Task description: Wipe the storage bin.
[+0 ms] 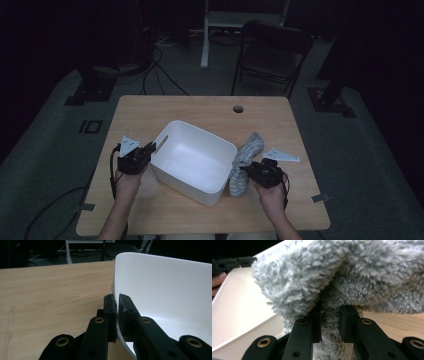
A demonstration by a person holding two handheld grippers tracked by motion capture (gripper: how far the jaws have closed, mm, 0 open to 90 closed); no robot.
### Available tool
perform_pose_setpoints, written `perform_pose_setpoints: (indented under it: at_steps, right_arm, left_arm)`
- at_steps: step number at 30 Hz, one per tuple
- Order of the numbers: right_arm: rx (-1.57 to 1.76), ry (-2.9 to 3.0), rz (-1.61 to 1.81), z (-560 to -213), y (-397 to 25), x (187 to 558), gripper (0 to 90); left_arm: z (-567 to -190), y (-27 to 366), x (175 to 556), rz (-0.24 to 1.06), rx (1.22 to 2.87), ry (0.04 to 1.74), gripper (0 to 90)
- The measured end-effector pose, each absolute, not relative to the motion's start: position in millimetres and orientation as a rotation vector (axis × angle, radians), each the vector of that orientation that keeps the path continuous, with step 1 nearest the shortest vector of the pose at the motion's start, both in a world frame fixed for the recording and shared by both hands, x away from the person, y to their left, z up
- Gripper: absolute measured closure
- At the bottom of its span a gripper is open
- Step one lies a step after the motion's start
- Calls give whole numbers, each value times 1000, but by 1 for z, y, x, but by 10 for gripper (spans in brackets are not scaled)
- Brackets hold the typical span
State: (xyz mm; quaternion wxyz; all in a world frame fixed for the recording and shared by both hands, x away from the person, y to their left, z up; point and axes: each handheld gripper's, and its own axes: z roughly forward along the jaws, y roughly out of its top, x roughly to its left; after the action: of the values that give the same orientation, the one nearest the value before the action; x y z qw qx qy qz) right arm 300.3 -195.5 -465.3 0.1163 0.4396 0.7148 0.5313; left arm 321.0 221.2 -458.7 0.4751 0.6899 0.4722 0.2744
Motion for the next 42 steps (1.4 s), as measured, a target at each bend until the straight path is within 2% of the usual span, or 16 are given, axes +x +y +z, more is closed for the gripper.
perform_pose_setpoints:
  at_steps: [19,42]
  right_arm:
    - [1383,2145,1438,-503,-190,312,759]
    - [1422,2194,1360,-524,-186,322,760]
  left_arm:
    - [-459,219,320,679,1704,1139,842]
    - [-459,219,321,657,1696,1139,836]
